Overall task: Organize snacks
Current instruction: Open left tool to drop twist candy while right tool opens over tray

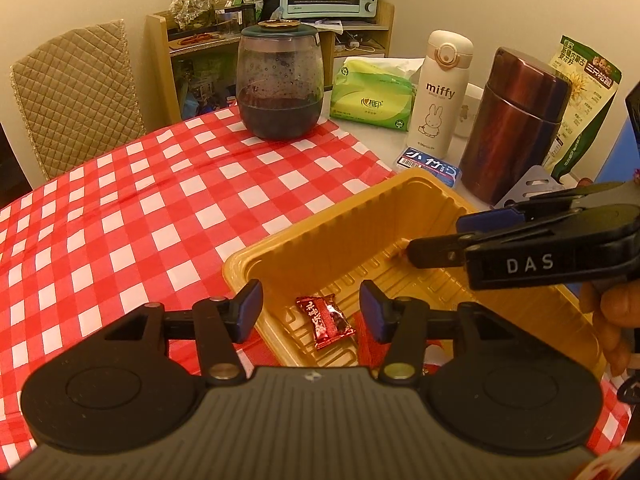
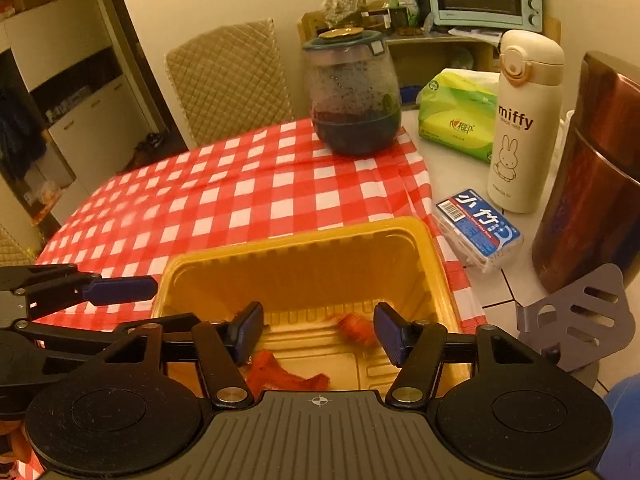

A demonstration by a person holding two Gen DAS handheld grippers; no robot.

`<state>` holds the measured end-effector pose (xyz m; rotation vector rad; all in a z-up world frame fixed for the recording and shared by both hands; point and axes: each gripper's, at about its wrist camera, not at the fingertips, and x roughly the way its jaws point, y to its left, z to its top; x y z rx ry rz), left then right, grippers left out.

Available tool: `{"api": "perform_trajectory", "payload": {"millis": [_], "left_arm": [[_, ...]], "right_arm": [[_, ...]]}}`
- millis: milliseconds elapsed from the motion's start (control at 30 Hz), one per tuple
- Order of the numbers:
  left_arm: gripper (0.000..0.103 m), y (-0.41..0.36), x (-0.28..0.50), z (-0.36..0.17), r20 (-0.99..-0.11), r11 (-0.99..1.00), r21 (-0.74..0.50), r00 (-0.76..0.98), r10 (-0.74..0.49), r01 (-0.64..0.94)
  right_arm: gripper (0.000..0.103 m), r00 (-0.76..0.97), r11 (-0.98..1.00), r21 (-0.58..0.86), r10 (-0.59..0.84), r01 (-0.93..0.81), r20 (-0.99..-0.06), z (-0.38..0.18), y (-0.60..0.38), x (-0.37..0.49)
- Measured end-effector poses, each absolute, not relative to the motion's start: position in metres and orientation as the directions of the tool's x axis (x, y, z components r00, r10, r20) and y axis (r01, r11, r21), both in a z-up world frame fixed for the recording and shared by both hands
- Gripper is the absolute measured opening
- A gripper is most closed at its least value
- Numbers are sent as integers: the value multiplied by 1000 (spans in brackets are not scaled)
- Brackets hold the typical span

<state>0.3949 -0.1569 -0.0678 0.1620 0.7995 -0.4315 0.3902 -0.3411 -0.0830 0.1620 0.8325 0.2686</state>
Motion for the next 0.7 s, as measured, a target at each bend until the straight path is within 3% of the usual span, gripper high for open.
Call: {"api": "perform_trajectory", "payload": {"millis": [300,700], "left_arm": [[58,-155,388,-67,-718,904,1,629,-297,428],[95,-155,375,-57,-690,916,52,677,-255,399]], "right_arm": [[60,658,964,218,264,-153,-706,-77,-350,382],[64,677,973,178,232,-150,-699,-62,-352,370]]}}
